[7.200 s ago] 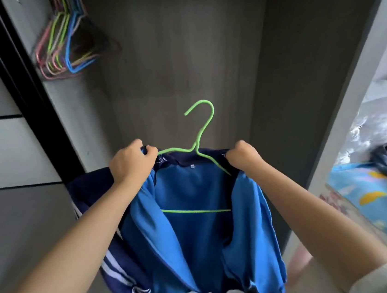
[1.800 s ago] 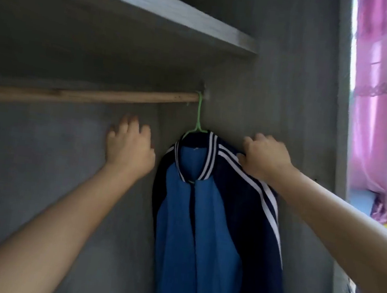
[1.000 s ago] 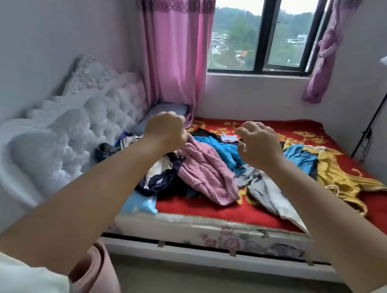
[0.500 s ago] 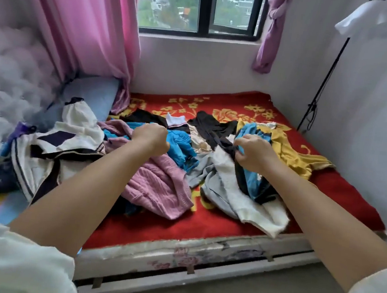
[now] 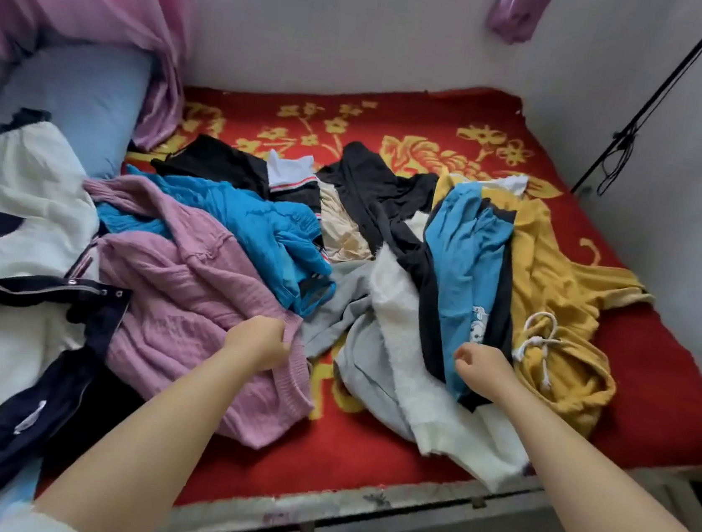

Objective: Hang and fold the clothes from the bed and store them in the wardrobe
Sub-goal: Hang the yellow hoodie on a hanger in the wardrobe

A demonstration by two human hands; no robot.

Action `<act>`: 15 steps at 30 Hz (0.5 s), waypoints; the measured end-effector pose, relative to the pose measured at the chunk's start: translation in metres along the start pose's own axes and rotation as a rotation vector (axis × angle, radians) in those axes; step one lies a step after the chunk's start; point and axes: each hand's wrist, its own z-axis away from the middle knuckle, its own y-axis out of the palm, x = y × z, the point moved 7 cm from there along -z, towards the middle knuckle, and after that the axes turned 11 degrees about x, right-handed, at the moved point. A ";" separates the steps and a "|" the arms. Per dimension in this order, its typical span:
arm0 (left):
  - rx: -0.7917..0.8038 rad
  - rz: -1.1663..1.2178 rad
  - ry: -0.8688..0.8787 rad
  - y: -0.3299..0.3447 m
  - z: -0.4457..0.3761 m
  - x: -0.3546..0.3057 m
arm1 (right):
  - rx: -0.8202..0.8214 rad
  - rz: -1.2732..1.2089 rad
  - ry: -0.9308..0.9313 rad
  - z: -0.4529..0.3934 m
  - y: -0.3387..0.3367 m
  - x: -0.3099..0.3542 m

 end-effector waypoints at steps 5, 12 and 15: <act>0.111 0.056 -0.019 0.016 -0.079 -0.031 | 0.111 -0.024 0.094 -0.077 0.012 -0.042; 0.309 0.093 0.016 0.058 -0.148 -0.066 | 0.206 -0.034 0.273 -0.133 0.042 -0.102; 0.340 0.096 0.024 0.064 -0.175 -0.077 | 0.213 -0.075 0.348 -0.144 0.056 -0.126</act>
